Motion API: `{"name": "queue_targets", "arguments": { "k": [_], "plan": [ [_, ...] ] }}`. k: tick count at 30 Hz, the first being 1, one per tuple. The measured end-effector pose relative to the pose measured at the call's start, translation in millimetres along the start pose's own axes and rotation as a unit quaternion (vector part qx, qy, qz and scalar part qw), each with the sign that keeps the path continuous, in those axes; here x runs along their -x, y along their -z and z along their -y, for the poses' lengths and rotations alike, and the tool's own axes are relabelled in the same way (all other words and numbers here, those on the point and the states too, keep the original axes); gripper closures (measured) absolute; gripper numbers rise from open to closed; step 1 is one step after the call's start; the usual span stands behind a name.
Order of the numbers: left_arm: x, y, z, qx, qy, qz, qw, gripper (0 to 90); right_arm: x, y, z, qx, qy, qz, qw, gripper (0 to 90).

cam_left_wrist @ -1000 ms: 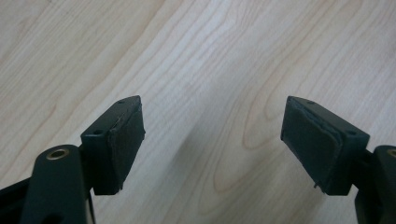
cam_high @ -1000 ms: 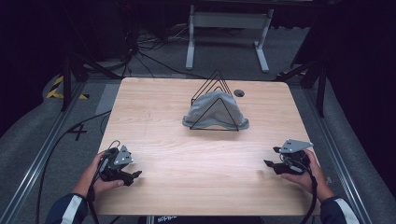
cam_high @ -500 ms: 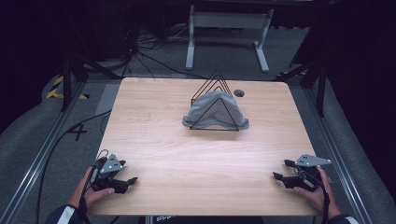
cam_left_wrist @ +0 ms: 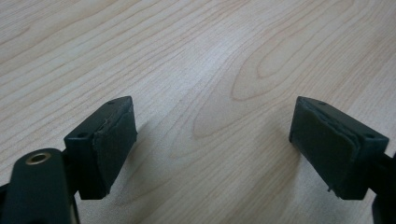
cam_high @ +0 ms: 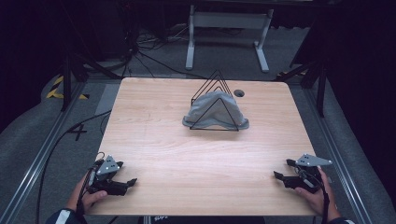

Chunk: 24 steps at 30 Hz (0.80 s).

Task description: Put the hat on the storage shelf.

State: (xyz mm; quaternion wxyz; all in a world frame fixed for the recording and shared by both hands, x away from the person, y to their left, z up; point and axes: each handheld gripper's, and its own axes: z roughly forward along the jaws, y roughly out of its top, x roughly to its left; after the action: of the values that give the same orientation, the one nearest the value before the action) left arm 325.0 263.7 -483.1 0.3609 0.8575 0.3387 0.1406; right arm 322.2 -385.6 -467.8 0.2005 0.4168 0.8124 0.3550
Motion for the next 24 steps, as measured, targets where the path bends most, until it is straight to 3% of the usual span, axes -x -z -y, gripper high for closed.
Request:
{"name": "queue_targets", "arguments": {
  "k": [20, 24],
  "plan": [
    [-0.3, 0.2, -0.4, -0.003, -0.002, -0.004, 1.0000, 13.8, 1.0, -0.4, -0.3, -0.002, -0.002, 0.007, 1.0000, 19.9],
    [0.6, -0.5, -0.3, -0.003, 0.008, -0.004, 1.0000, 12.7, 1.0, -0.4, -0.3, -0.002, -0.003, 0.007, 1.0000, 19.8]
  ]
}}
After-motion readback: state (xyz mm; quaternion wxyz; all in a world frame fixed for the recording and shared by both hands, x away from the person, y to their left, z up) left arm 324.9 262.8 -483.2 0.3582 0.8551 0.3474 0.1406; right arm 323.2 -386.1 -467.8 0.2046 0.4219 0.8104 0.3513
